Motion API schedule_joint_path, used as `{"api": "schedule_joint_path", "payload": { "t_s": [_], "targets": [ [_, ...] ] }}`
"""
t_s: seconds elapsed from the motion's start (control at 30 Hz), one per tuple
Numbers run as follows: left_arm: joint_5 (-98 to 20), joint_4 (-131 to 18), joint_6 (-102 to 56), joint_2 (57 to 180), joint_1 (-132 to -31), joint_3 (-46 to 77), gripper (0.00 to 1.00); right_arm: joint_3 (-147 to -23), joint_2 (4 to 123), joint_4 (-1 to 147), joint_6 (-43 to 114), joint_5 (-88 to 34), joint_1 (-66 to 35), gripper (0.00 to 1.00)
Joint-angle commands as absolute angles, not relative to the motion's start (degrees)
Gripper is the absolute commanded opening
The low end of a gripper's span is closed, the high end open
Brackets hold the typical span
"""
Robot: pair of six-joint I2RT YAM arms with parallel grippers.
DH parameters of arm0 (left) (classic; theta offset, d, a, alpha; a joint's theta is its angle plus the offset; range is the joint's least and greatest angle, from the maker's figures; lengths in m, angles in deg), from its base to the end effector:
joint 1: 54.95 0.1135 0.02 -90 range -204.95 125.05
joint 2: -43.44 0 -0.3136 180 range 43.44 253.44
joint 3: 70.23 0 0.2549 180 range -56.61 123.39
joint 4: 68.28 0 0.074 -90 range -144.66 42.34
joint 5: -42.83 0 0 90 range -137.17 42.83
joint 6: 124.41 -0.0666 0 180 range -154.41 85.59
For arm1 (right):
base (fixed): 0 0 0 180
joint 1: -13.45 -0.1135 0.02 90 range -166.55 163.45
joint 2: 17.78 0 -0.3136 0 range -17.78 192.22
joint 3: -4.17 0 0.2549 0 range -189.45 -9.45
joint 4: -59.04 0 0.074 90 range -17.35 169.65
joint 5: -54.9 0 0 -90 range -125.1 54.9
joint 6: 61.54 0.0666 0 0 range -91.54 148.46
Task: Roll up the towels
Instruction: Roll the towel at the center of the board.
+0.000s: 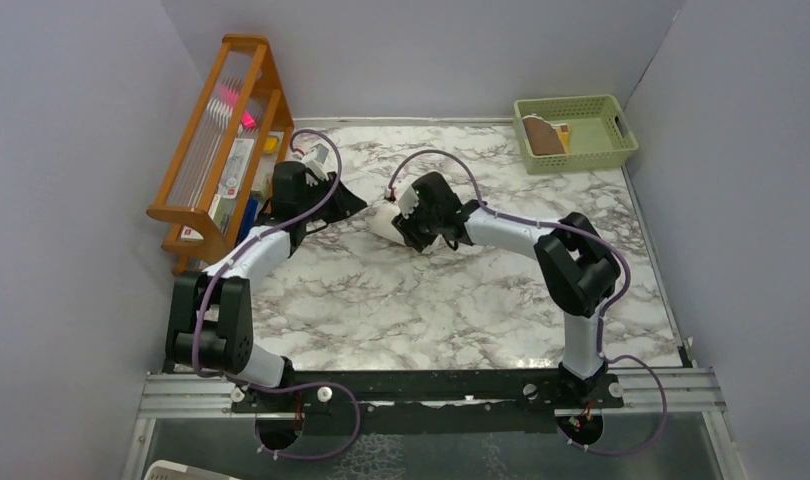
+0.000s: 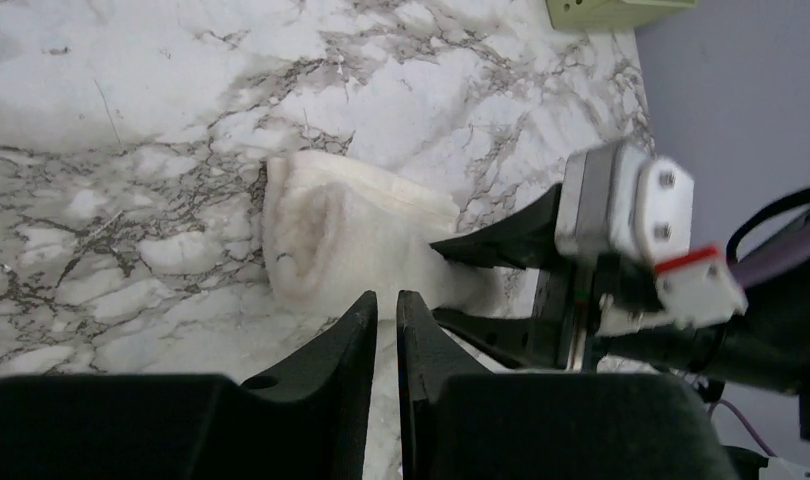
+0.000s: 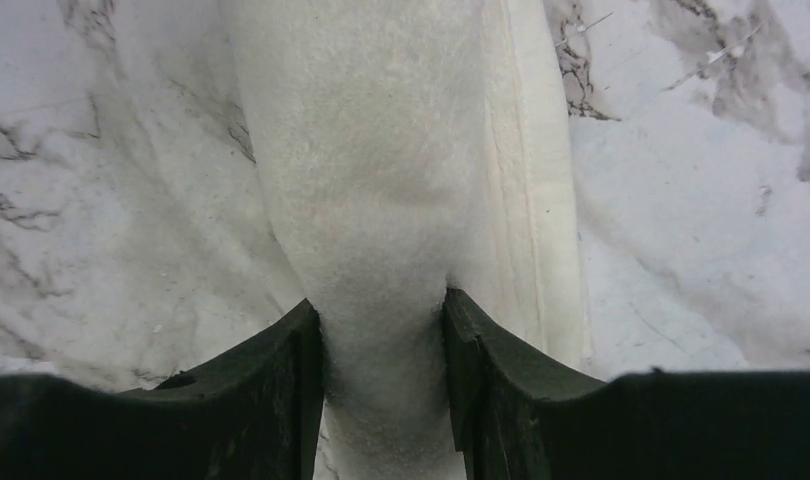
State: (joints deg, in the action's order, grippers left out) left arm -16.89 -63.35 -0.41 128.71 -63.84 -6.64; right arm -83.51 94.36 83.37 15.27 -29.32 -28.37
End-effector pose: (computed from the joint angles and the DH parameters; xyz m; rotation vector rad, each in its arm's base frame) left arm 0.3392 -0.0870 0.2730 -0.1133 2.1126 -0.9966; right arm 0.3403 0.3135 0.1929 -1.1710 2.1484 0.3471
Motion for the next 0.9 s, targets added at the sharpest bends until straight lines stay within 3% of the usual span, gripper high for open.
{"api": "schedule_joint_path", "payload": {
  "t_s": [0.0,0.2,0.37,0.6,0.87],
  "targets": [
    [-15.66,-64.36,3.22,127.52,-64.07,-12.82,0.17,-88.76,97.24,95.43,26.55,-15.60,-24.94,0.43],
    [-16.68,-69.98,7.39,128.09,-67.74,-17.52,0.17,-91.47,99.68,96.09,37.36,-0.65,-18.65,0.43],
    [-19.13,-72.33,8.70,130.60,-71.20,-16.54,0.25,-90.20,101.98,91.59,45.85,9.51,-15.25,0.40],
    [-22.38,-80.43,12.48,134.79,-73.28,-16.85,0.60,-88.76,104.73,86.68,52.12,15.92,-14.37,0.38],
    [-21.99,-85.93,14.89,141.71,-74.11,-15.25,0.63,-84.42,106.15,76.98,60.44,22.44,-13.64,0.38]
  ]
}}
